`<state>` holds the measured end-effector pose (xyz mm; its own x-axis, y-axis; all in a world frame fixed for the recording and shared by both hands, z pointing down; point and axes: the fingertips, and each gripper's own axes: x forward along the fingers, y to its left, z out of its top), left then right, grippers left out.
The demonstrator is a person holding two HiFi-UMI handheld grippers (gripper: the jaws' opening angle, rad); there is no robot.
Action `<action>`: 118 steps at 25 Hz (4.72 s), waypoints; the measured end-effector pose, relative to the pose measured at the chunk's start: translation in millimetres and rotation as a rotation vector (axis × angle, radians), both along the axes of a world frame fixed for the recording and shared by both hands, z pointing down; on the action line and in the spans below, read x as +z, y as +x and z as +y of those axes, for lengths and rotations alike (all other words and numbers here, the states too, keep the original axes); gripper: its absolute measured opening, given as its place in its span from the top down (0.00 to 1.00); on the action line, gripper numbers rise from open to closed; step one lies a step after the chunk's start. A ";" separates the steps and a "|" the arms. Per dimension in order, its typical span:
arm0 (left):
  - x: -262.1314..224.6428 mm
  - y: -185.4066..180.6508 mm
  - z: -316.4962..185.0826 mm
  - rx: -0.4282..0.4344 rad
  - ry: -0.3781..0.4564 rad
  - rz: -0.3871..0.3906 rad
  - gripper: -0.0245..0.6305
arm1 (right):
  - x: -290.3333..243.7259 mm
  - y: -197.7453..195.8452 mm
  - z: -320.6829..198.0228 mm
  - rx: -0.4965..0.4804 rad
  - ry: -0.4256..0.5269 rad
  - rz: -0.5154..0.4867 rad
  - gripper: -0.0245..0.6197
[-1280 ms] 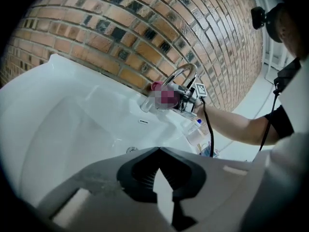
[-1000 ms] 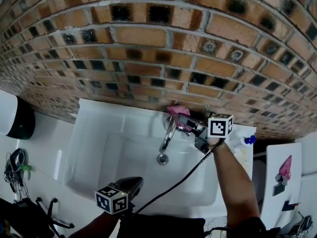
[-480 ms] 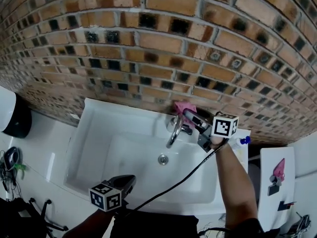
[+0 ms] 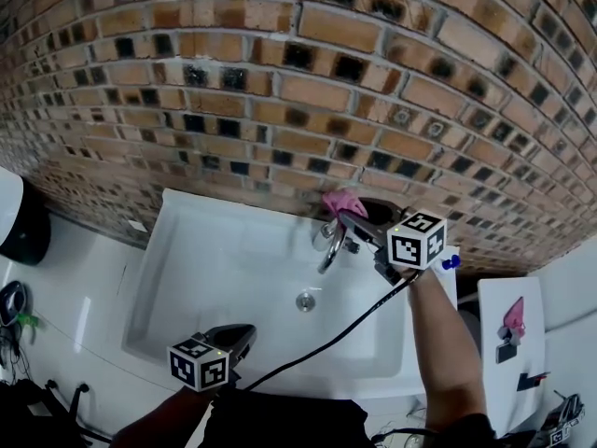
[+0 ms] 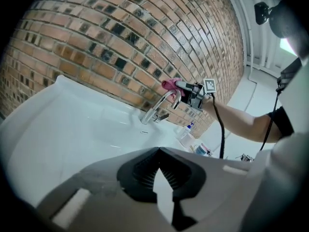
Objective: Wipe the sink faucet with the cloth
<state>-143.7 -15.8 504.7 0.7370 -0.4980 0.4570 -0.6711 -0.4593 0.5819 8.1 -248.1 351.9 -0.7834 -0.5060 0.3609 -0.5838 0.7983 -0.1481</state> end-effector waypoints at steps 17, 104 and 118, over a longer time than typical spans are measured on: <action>0.0 -27.9 19.3 0.075 0.015 -0.019 0.95 | 13.5 -55.5 98.8 0.124 0.401 0.233 0.74; -29.3 26.1 182.8 -0.011 0.095 -0.032 0.95 | 82.0 63.9 481.4 0.449 -0.202 -0.305 0.74; -31.4 40.9 196.8 0.051 0.111 -0.053 0.95 | 79.9 63.0 492.8 0.436 -0.163 -0.283 0.74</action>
<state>-102.8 181.0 473.3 0.7386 -0.5102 0.4406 -0.6741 -0.5530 0.4897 71.1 244.7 431.8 -0.5913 -0.7609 0.2672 -0.7751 0.4448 -0.4487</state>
